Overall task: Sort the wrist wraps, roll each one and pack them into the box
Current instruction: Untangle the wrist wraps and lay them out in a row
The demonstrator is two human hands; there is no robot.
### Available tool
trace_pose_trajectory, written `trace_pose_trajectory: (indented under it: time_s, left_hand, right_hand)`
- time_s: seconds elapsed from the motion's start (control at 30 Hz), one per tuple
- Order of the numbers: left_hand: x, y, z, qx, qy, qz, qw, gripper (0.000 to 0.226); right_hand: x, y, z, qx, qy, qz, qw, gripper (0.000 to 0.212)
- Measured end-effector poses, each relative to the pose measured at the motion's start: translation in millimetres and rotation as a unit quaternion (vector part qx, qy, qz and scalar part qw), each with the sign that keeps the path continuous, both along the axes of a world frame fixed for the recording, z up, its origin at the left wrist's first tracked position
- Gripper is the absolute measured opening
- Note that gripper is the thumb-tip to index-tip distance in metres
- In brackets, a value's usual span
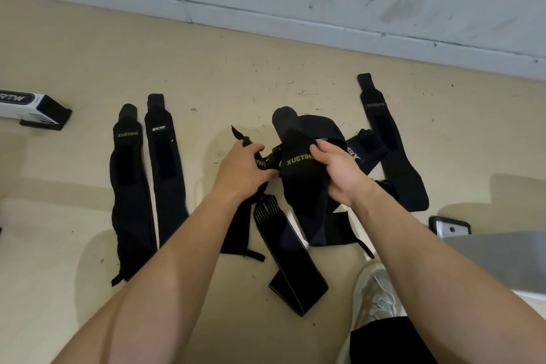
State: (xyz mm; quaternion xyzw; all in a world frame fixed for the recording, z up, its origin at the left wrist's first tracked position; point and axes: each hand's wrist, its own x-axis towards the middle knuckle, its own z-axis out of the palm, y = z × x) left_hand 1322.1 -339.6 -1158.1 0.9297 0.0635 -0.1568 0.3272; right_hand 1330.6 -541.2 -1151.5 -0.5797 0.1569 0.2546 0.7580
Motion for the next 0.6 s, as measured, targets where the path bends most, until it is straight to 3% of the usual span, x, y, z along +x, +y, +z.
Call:
trace_pose_trajectory:
  time_s: [0.03,0.2,0.3,0.4,0.53,0.6]
  left_hand:
    - [0,-5,-1,-0.006,-0.005,-0.014,1.0,0.067]
    - [3,-15,-12,-0.018,-0.093,0.007,0.996,0.019]
    - [7,-10,-24,0.036,-0.04,0.02,0.998,0.023]
    - [9,-4,-30,0.022,0.008,0.031,0.999,0.025]
    - [18,-12,-7,-0.012,0.008,0.028,0.999,0.036]
    - [26,-12,12,-0.005,0.009,0.012,1.0,0.029]
  right_hand:
    - [1,0,3,0.005,-0.003,0.005,1.0,0.025]
    - [-2,-6,8,0.003,0.008,0.032,0.999,0.028]
    - [3,-12,15,0.007,-0.005,-0.002,1.0,0.029]
    - [21,-18,29,-0.009,0.004,-0.044,0.999,0.028]
    - [35,-21,60,-0.104,-0.023,0.011,0.994,0.027]
    - [35,-23,83,-0.12,-0.048,0.048,0.99,0.031]
